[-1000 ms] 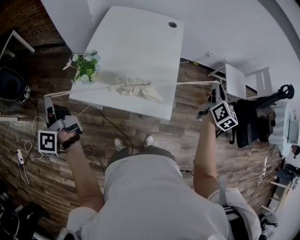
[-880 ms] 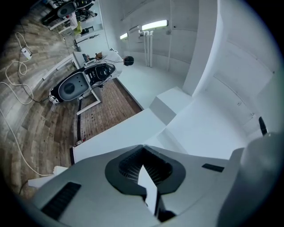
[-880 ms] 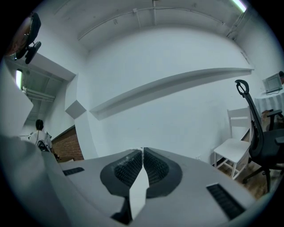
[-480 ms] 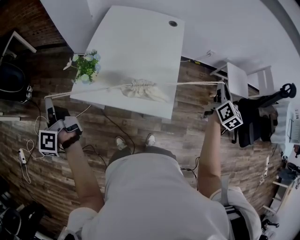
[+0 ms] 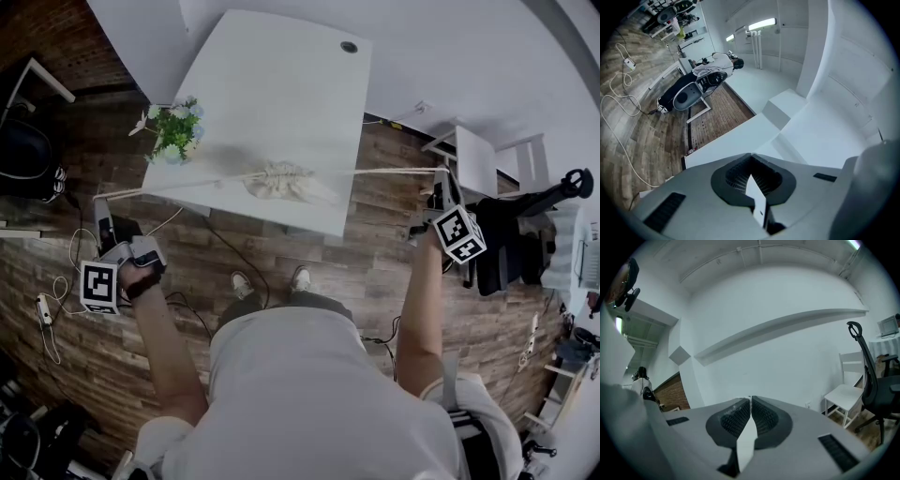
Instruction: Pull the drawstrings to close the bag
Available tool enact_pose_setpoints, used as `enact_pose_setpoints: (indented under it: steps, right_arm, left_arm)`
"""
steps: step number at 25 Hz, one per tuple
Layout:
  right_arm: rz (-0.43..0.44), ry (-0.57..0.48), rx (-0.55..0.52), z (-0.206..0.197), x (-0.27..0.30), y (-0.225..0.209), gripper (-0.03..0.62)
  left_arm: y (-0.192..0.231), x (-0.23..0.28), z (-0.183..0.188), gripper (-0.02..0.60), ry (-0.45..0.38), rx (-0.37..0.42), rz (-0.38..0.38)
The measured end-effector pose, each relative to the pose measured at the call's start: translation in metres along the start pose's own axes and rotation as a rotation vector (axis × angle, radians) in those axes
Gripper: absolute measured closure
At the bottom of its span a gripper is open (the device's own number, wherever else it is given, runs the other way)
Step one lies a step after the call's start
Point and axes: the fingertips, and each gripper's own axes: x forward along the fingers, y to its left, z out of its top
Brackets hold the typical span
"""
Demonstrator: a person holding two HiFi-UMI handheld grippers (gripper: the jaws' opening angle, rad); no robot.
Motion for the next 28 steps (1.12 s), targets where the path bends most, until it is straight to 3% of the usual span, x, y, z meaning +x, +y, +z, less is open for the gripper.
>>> enact_pose_setpoints:
  steps: [5, 10, 13, 17, 21, 25, 28]
  right_arm:
    - [-0.003, 0.015, -0.004, -0.002, -0.001, -0.008, 0.555]
    - [0.026, 0.002, 0.056, -0.003, -0.002, -0.005, 0.554]
    - [0.021, 0.007, 0.021, -0.001, -0.006, -0.007, 0.554]
    - [0.045, 0.002, 0.003, 0.007, -0.005, 0.005, 0.556]
    - [0.08, -0.021, -0.071, 0.025, -0.011, 0.031, 0.554]
    - [0.214, -0.034, -0.106, 0.032, -0.016, 0.09, 0.554]
    - [0.317, -0.033, -0.123, 0.033, -0.021, 0.136, 0.554]
  left_arm:
    - [0.0, -0.005, -0.001, 0.568, 0.004, 0.008, 0.0]
    - [0.0, -0.006, 0.001, 0.568, 0.006, 0.012, -0.008]
    - [-0.003, -0.008, -0.003, 0.568, 0.011, 0.031, -0.007]
    - [-0.024, -0.009, 0.002, 0.568, -0.005, 0.149, 0.003]
    - [-0.062, -0.007, -0.008, 0.568, 0.025, 0.329, -0.033]
    - [-0.111, -0.001, -0.035, 0.568, 0.084, 0.52, -0.108]
    - [-0.141, 0.001, -0.049, 0.568, 0.103, 0.622, -0.164]
